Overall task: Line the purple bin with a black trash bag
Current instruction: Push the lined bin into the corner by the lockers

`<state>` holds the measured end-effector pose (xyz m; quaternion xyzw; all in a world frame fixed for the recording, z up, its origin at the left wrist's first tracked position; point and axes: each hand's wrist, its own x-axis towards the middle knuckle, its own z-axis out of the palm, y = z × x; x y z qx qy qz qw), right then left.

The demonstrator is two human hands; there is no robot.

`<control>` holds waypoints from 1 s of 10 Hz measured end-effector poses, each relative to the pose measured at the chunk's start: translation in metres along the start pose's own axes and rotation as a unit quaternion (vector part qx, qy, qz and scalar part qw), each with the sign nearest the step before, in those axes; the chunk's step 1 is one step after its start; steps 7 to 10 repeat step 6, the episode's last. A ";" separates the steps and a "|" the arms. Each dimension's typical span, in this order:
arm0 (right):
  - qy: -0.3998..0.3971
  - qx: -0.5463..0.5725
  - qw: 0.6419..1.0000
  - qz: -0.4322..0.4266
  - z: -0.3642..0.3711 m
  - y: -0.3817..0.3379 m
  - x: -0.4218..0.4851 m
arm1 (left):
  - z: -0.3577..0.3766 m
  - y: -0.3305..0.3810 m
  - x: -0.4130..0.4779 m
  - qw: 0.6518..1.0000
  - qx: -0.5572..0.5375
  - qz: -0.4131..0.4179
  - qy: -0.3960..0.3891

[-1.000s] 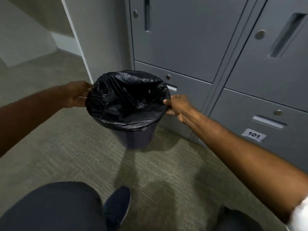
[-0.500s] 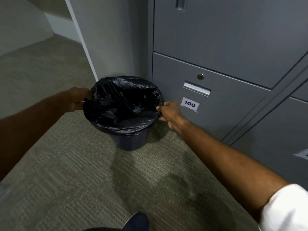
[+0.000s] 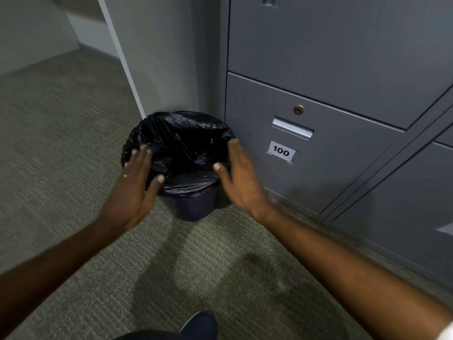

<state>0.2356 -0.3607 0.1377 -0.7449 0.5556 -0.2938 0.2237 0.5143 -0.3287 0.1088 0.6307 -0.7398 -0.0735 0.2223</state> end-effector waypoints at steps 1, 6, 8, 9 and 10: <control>-0.121 -0.154 0.973 -0.121 0.017 0.002 -0.028 | 0.016 0.011 -0.041 0.989 0.123 0.083 -0.021; -0.092 -0.240 0.965 -0.058 -0.023 -0.048 0.018 | -0.027 0.054 0.024 0.979 0.188 0.062 0.048; -0.092 -0.240 0.965 -0.058 -0.023 -0.048 0.018 | -0.027 0.054 0.024 0.979 0.188 0.062 0.048; -0.092 -0.240 0.965 -0.058 -0.023 -0.048 0.018 | -0.027 0.054 0.024 0.979 0.188 0.062 0.048; -0.092 -0.240 0.965 -0.058 -0.023 -0.048 0.018 | -0.027 0.054 0.024 0.979 0.188 0.062 0.048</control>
